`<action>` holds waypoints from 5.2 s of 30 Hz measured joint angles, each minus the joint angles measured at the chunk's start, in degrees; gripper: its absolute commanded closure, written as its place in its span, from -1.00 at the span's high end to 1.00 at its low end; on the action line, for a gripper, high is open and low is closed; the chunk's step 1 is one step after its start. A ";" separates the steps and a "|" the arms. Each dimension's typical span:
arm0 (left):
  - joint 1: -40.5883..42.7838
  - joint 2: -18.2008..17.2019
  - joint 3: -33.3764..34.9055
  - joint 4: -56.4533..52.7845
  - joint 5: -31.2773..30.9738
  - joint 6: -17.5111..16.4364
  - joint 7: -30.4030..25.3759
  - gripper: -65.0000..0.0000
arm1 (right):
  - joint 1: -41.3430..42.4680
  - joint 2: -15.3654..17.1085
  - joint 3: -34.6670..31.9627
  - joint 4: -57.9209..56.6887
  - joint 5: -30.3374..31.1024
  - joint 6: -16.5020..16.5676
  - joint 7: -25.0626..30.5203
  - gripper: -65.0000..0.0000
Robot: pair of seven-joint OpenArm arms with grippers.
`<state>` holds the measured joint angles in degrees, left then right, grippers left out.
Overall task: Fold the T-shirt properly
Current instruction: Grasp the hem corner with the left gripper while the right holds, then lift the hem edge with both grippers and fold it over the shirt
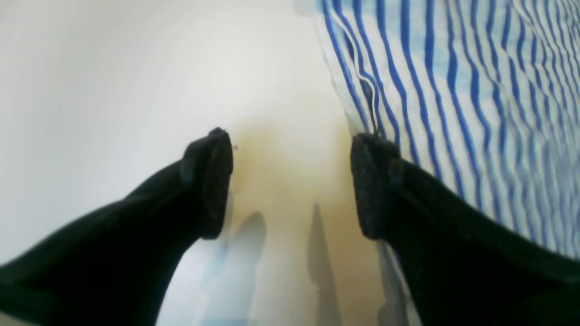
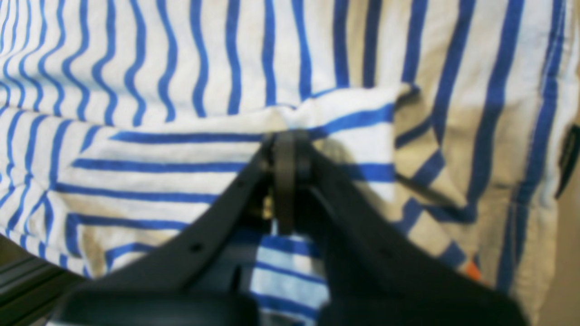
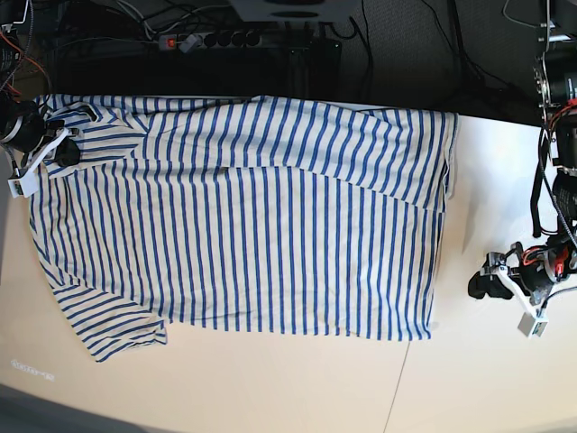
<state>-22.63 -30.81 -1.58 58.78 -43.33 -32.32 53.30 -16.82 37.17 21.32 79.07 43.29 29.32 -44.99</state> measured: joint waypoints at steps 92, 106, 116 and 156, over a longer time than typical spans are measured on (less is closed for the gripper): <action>-14.05 13.94 -0.37 -31.63 3.80 -4.20 -4.17 -1.00 | 61.48 0.42 -0.28 -67.52 -16.55 -0.79 21.20 0.02; -13.90 13.84 -0.37 -31.65 2.58 -4.20 -4.15 -1.00 | 58.23 -2.43 -0.04 -70.16 -21.68 -0.81 24.46 0.02; -14.21 13.84 -0.35 -31.76 2.43 -4.20 -3.72 -1.00 | 58.62 -7.37 0.00 -69.26 -28.87 -0.74 27.65 -0.34; -11.67 4.72 -0.02 -22.73 -35.52 -6.19 27.08 -1.00 | 42.62 1.53 -0.28 -39.01 -3.13 0.46 -0.74 -1.00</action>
<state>-34.30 -26.09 -1.61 36.05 -78.85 -38.50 80.38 25.80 38.70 21.04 40.05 40.16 29.78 -45.74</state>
